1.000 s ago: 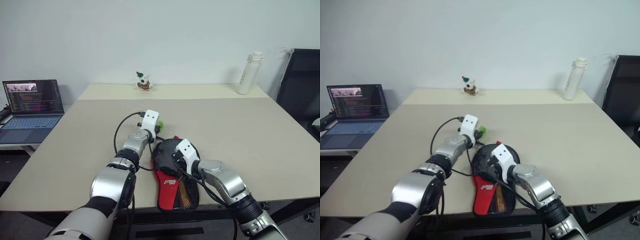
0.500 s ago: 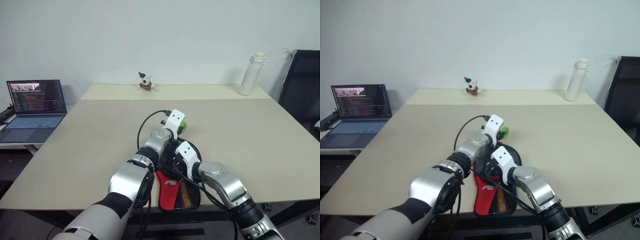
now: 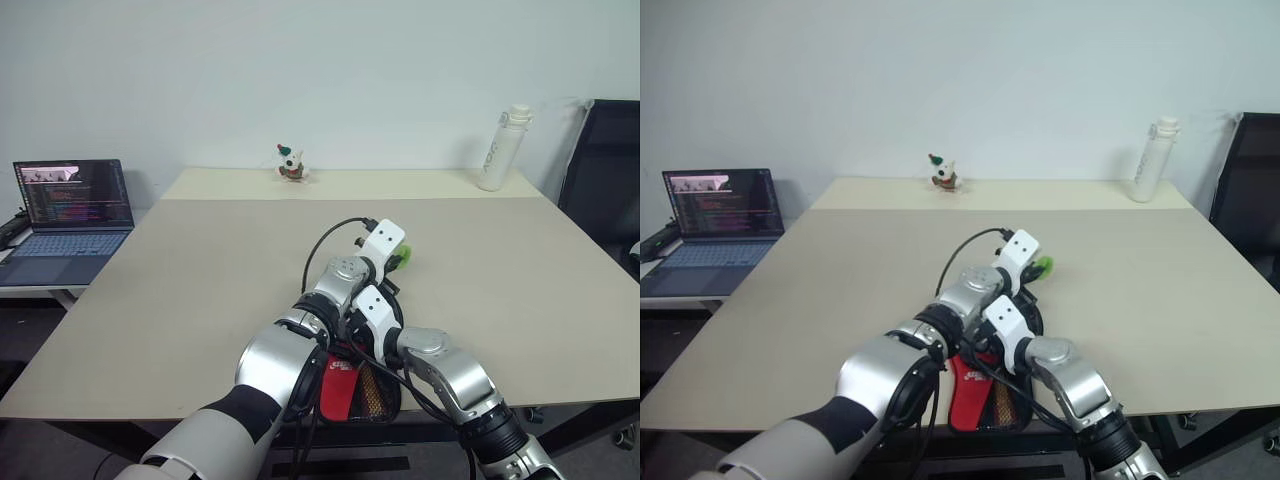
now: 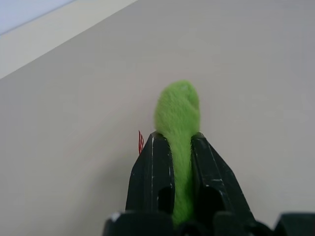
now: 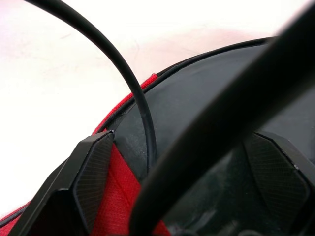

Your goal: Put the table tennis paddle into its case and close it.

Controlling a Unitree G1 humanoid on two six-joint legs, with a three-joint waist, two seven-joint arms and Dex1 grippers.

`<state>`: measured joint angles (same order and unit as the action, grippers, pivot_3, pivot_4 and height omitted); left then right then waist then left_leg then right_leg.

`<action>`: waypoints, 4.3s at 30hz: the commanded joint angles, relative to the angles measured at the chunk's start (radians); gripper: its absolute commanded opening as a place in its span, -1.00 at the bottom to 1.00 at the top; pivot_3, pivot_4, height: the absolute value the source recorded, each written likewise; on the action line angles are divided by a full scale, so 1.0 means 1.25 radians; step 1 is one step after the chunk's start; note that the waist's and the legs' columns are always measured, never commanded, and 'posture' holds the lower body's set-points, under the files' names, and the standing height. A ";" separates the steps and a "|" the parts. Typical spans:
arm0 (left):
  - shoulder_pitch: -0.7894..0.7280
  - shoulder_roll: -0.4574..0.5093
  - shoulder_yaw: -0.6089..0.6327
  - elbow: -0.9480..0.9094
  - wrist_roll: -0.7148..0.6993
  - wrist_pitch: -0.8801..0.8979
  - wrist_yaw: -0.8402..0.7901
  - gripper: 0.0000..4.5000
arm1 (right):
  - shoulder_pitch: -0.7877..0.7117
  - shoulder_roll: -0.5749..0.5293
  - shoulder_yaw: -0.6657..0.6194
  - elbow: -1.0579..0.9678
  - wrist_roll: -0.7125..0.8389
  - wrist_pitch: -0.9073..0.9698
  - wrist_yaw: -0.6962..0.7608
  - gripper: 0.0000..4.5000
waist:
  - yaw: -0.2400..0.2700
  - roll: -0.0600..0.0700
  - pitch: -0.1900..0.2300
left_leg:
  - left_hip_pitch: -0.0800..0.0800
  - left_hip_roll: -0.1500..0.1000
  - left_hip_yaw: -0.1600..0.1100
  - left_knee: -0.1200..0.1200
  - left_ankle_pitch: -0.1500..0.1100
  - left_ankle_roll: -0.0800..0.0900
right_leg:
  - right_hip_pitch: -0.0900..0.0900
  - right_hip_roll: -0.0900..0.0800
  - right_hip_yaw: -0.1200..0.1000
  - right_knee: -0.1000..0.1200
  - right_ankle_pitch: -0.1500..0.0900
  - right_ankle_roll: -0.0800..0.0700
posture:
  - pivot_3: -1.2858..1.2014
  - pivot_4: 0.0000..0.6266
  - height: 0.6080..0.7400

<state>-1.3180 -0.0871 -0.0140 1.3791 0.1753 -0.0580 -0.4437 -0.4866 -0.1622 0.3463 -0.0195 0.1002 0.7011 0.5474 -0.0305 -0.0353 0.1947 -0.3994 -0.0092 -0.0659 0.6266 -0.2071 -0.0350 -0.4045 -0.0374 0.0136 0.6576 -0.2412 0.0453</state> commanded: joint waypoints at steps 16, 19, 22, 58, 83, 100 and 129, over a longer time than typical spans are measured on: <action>-0.013 -0.032 0.031 -0.038 -0.040 -0.010 -0.213 -0.23 | 0.003 0.009 0.020 0.122 -0.013 0.052 0.007 1.00 | -0.001 0.000 0.000 | 0.000 0.000 0.000 0.000 0.000 0.000 | 0.000 0.000 0.000 0.000 0.000 0.000 | 0.03 -0.52 1.00; -0.009 -0.017 0.045 -0.044 -0.058 -0.009 -0.272 0.24 | -0.008 0.016 0.012 0.127 -0.010 0.050 0.004 1.00 | -0.004 0.000 0.000 | 0.000 0.000 0.000 0.000 0.000 0.000 | 0.000 0.000 0.000 0.000 0.000 0.000 | 0.03 -0.52 1.00; -0.003 0.012 0.063 -0.053 -0.079 -0.012 -0.297 0.24 | -0.017 0.025 0.002 0.124 -0.004 0.051 0.000 1.00 | -0.008 0.000 0.000 | 0.000 0.001 0.000 0.000 0.000 0.000 | -0.001 0.001 0.000 0.000 0.000 0.000 | 0.03 -0.52 1.00; 0.207 0.266 0.009 -0.233 -0.181 0.074 -0.552 0.24 | -0.017 -0.290 -0.292 -0.318 0.281 0.268 0.061 1.00 | 0.001 0.001 0.002 | -0.006 0.001 -0.002 0.000 0.000 0.000 | -0.005 0.000 -0.002 0.000 0.000 -0.001 | 0.03 -0.52 1.00; 0.189 0.228 -0.040 -0.151 -0.136 0.023 -0.547 0.24 | -0.289 -0.302 -0.007 0.453 -0.176 -0.410 0.069 1.00 | -0.003 0.001 0.002 | -0.005 0.001 0.001 0.001 0.000 0.000 | -0.005 0.001 0.001 0.001 0.000 -0.001 | 0.03 -0.52 1.00; 0.194 0.222 -0.051 -0.150 -0.123 0.019 -0.551 0.26 | -0.373 -0.199 -0.019 0.727 -0.239 -0.518 0.092 -0.48 | -0.019 0.001 0.002 | 0.001 0.001 0.002 0.001 0.000 0.000 | -0.001 0.001 0.002 0.004 0.000 -0.001 | 0.03 -0.52 1.00; 0.225 0.177 -0.062 -0.124 -0.103 0.022 -0.515 0.26 | 0.211 -0.565 -0.170 -0.483 -0.013 0.096 0.359 -0.98 | 0.005 0.002 0.001 | -0.001 0.000 0.000 0.001 0.000 0.000 | 0.000 0.000 0.001 0.000 0.000 0.000 | 0.03 -0.52 1.00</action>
<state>-1.0536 0.1437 -0.0756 1.1992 0.0267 -0.0483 -1.0919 -0.2288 -0.8521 0.1687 -0.5424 0.0445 0.7845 0.9794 -0.0247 -0.0333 0.1960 -0.4009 -0.0087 -0.0653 0.6283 -0.2075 -0.0357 -0.4046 -0.0371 0.0148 0.6571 -0.2412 0.0449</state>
